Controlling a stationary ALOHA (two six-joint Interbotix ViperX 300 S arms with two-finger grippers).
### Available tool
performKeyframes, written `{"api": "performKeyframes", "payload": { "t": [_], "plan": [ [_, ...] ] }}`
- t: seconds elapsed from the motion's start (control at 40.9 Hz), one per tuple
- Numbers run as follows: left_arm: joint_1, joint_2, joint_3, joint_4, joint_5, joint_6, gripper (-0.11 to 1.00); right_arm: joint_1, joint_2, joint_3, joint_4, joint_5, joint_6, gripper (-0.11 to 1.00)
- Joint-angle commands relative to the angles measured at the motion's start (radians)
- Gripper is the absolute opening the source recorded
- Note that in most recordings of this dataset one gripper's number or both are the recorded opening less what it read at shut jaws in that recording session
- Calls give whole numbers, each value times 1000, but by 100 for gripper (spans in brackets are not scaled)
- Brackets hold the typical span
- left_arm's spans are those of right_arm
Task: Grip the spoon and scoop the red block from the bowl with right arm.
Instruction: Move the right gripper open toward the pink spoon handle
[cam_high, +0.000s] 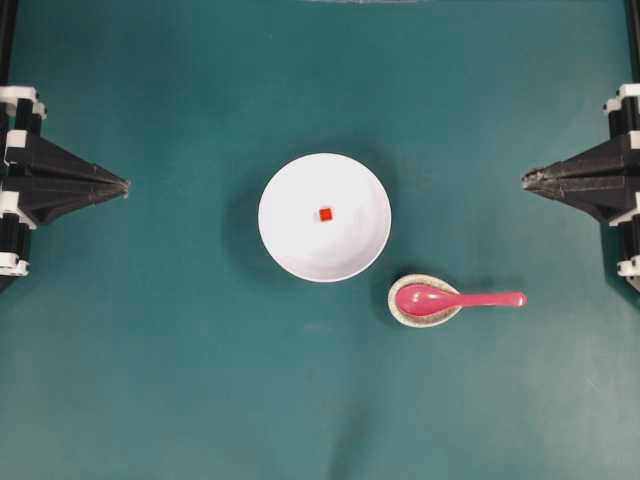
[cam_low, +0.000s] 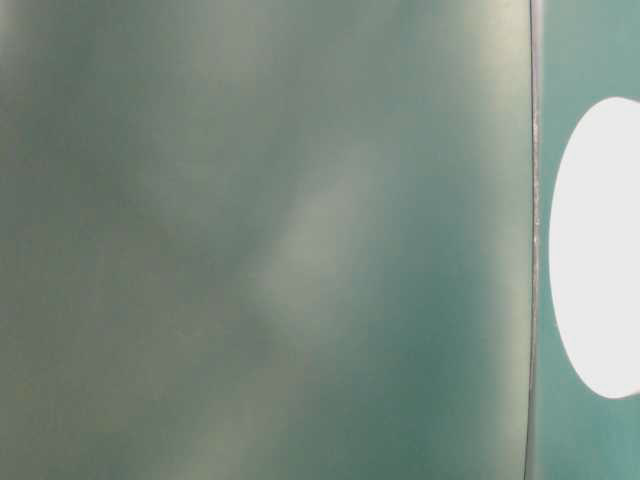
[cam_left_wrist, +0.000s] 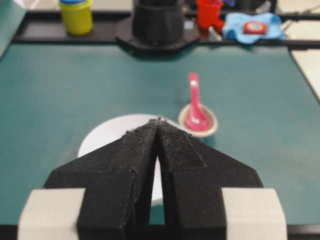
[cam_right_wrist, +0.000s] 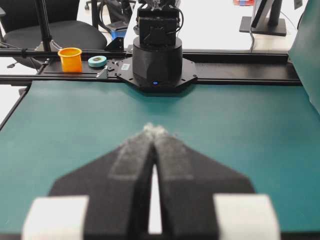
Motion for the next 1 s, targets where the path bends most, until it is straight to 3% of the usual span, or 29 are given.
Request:
{"api": "performKeyframes", "payload": {
  "t": [0.0, 0.024, 0.049, 0.098, 0.22, 0.71, 0.979],
  "plan": [
    [-9, 32, -28, 2, 71, -8, 0, 0, 17, -12, 2, -5, 12, 0],
    [-20, 49, -37, 3, 123, -14, 0, 0, 40, -11, 5, 6, 15, 0],
    [-23, 54, -38, 3, 126, -14, 4, -2, 46, -9, 5, 6, 15, 1],
    [-28, 60, -44, 6, 126, -12, -1, -2, 61, -8, 3, 5, 18, 1],
    [-29, 69, -46, 6, 130, -9, -1, -2, 89, -8, 5, -20, 18, 1],
    [-31, 69, -49, 8, 270, -14, -1, -2, 72, -18, 5, -34, 21, 1],
    [-29, 69, -52, 8, 307, -14, -1, -2, 61, -48, 6, 43, 21, 1]
  ]
}}
